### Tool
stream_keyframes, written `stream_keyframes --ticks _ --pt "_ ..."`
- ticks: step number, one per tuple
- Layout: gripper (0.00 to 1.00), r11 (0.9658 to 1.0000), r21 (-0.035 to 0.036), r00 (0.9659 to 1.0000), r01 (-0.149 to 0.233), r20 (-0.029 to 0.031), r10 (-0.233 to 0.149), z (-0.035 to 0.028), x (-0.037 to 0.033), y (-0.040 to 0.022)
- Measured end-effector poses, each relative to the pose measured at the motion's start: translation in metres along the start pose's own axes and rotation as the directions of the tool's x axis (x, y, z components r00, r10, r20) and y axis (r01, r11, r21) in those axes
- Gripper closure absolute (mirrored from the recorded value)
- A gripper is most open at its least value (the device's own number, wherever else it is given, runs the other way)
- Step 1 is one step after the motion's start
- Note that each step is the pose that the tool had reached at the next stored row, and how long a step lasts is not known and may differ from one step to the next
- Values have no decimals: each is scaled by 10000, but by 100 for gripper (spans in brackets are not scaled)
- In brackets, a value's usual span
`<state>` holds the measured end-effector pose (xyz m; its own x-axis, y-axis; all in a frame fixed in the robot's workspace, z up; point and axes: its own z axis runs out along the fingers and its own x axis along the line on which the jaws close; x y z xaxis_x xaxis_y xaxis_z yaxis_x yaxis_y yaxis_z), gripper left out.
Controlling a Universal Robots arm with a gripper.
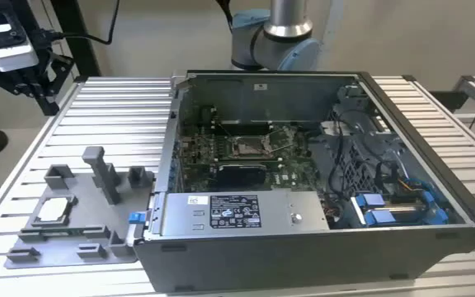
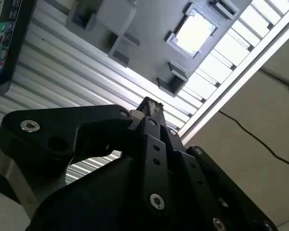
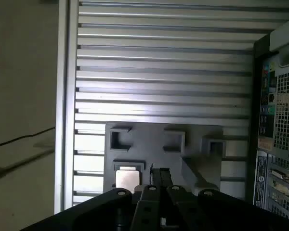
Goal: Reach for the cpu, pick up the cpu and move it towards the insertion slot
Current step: 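Reach for the cpu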
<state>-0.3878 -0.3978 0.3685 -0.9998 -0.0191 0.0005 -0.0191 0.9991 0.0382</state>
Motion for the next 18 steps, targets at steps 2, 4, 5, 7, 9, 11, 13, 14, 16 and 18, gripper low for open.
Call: stream_keyframes --ticks 2,4,5,7,9,11,13,14,16,18 --pt "100 10000 0 10000 0 0 0 0 0 0" --pt "100 10000 0 10000 0 0 0 0 0 0" --pt "100 10000 0 10000 0 0 0 0 0 0" --pt "100 10000 1 10000 0 0 0 0 0 0" --pt "100 10000 0 10000 0 0 0 0 0 0" --pt "100 10000 0 10000 0 0 0 0 0 0" --pt "100 10000 0 10000 0 -1 0 0 0 0" --pt "100 10000 1 10000 1 -2 -1 -1 5 0" --pt "100 10000 1 10000 -1 0 1 0 29 -3" --pt "100 10000 -1 10000 1 0 -1 0 59 -22"
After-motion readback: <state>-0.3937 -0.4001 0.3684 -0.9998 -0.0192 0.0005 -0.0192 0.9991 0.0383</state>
